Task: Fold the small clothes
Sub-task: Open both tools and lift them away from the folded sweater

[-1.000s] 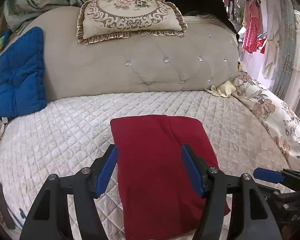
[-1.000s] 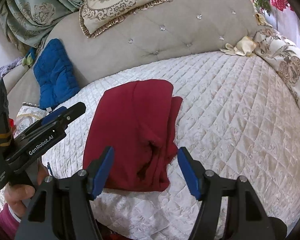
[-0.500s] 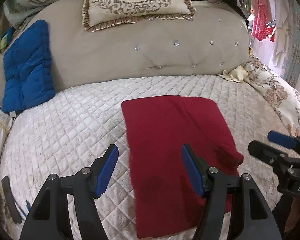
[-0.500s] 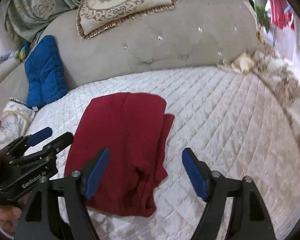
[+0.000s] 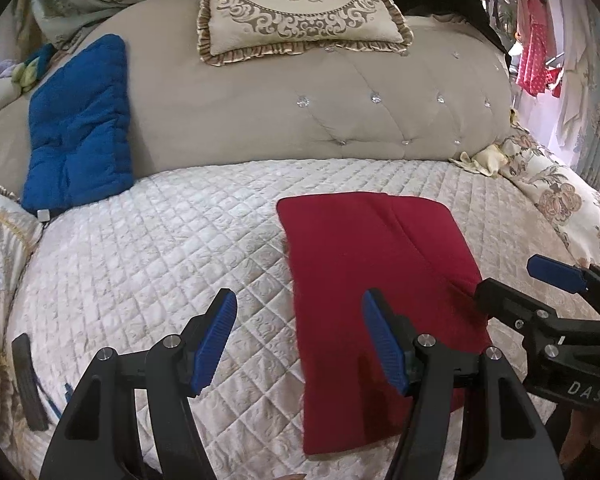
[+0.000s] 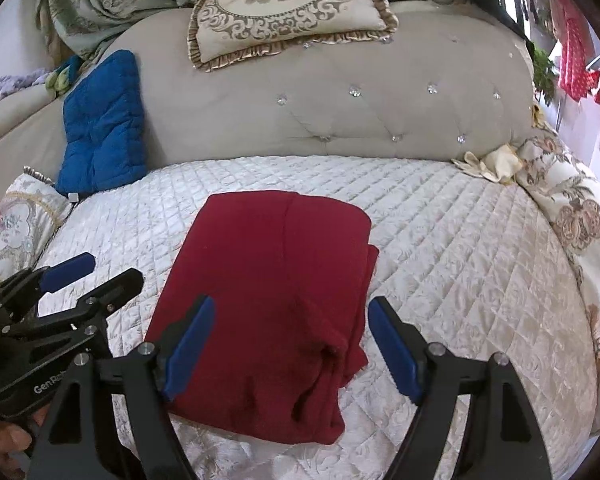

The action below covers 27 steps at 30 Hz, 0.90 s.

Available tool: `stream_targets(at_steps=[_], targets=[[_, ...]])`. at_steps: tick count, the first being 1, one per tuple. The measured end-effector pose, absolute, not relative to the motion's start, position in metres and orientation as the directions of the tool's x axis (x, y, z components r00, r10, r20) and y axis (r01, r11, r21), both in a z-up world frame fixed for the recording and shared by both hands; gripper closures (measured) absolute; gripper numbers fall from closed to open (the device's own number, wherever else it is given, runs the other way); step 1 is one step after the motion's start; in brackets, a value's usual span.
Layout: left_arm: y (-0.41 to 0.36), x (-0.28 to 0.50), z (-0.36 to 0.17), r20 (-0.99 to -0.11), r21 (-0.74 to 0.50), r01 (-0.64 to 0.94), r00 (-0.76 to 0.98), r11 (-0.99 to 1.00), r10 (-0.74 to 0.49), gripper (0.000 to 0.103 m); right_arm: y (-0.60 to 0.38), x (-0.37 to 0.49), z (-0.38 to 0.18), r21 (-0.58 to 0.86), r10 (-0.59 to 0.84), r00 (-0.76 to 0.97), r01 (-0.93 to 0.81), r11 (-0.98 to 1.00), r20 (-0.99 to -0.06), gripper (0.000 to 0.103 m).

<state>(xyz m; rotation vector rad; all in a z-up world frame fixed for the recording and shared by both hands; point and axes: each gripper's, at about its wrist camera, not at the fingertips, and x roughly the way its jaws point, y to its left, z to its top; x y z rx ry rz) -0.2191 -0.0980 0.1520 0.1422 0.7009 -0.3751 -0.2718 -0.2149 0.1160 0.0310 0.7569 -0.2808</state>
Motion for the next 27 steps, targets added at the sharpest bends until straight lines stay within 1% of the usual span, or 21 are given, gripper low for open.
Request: stream_targets(at_steps=[8,27], targets=[[-0.088,-0.2195,0.1543,-0.644,-0.01,0.358,0.712,0.934,-0.279,0.059,-0.2143,-0.2698,0.1151,-0.081,-0.251,0.684,0.271,0.959,-0.685,0.019],[-0.093,-0.2169,0.151,-0.648,-0.009,0.353,0.71,0.936,-0.274,0.059,-0.22,-0.2647,0.1092,-0.071,-0.245,0.668,0.277,0.958,-0.702,0.019]])
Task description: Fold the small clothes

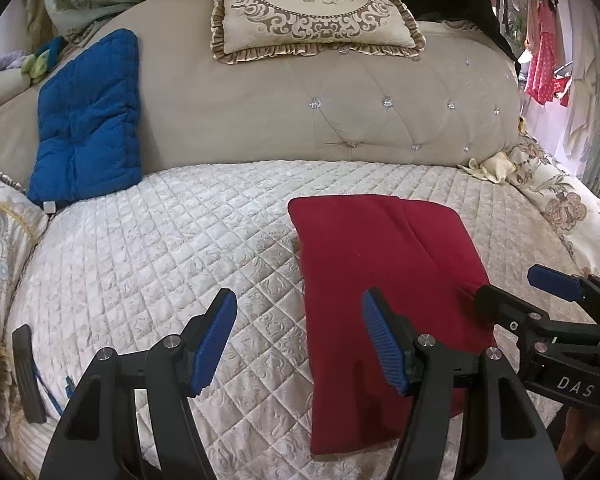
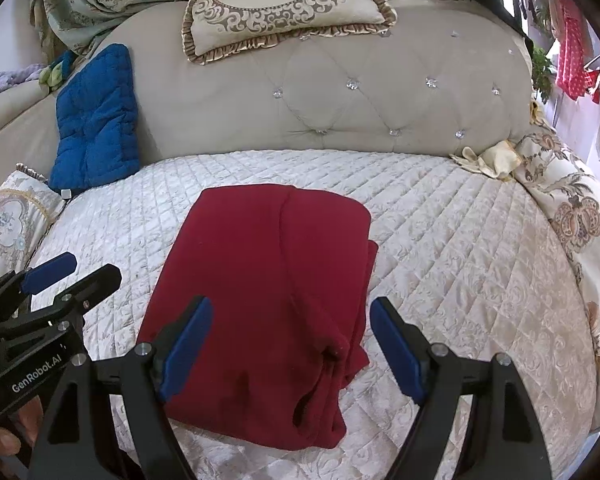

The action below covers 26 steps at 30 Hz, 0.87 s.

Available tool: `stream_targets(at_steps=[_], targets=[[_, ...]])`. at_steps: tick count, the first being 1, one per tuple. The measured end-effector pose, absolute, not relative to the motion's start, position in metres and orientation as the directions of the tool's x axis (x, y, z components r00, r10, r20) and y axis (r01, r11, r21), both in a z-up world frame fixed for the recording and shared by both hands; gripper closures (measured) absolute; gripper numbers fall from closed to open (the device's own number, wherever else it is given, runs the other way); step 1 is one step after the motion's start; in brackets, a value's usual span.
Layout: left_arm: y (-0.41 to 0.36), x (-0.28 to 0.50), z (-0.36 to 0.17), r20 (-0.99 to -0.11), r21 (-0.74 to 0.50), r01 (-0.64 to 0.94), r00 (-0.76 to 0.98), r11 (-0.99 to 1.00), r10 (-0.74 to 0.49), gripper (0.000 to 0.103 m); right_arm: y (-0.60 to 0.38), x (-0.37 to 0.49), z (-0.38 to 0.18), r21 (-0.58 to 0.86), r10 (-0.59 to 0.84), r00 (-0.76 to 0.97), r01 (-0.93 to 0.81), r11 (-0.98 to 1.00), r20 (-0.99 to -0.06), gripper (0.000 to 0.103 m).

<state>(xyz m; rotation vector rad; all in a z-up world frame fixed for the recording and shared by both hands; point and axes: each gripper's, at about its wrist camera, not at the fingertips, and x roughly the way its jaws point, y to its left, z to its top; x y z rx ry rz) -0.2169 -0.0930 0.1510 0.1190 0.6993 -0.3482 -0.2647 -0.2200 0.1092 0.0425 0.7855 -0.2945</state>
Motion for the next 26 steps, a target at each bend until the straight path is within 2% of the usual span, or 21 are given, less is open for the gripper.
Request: stream_targets(at_steps=[26], targets=[[-0.089,-0.199,0.139,-0.644,-0.045,0.363,0.702,0.931,-0.305,0.059,-0.228,-0.251,0.096,-0.034,-0.204,0.647,0.265,0.964,-0.735,0.019]])
